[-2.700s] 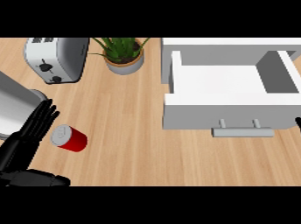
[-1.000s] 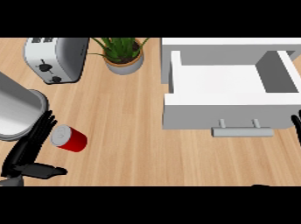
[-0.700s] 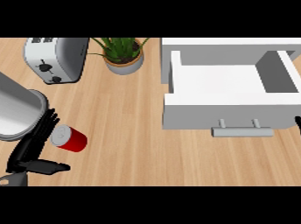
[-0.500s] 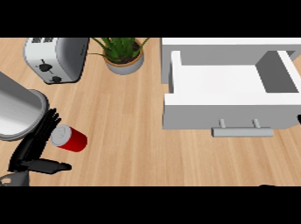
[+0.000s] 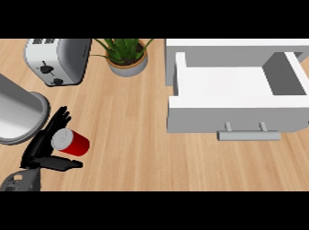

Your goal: Pick up the can, place it into the drawer and close the drawer

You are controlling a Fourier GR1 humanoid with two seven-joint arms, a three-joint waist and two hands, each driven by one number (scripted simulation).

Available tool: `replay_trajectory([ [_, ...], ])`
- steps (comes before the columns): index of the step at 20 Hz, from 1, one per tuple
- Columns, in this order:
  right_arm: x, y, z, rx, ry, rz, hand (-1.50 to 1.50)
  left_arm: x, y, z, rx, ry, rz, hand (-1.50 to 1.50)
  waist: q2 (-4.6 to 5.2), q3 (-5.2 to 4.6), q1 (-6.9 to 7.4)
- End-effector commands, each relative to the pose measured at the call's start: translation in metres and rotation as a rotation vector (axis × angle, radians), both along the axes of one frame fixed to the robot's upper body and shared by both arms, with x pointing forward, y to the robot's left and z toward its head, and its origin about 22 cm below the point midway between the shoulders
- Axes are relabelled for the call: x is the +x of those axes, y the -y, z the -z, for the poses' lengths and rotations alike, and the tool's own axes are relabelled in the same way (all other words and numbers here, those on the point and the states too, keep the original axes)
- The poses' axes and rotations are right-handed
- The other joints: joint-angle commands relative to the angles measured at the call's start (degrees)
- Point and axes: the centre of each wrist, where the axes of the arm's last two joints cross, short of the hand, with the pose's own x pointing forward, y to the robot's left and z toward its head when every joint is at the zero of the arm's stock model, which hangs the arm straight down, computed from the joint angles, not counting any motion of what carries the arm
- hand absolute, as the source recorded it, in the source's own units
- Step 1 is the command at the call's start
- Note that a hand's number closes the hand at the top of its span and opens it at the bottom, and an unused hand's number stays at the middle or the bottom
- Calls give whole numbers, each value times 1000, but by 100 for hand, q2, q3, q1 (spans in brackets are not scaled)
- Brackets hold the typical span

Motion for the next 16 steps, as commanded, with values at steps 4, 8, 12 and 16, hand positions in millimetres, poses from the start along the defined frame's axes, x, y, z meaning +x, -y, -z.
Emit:
replay_trajectory([
  [4, -10, -16, -9, 6, 13, -2, -150, 1, 31, 0, -19, 3, 31, -150, -10, 2, 20],
  [8, -10, 4, -5, 2, -14, -25, -150, 25, 18, -6, 21, 24, 34, -150, 1, -1, -5],
  [12, -15, 1, 10, 7, 7, -9, -150, 22, 27, -10, -41, 24, 79, -150, -9, 3, 14],
  [16, -16, 9, 4, 11, 10, -7, -150, 30, 42, 2, -40, 34, 87, 150, 1, -1, -13],
])
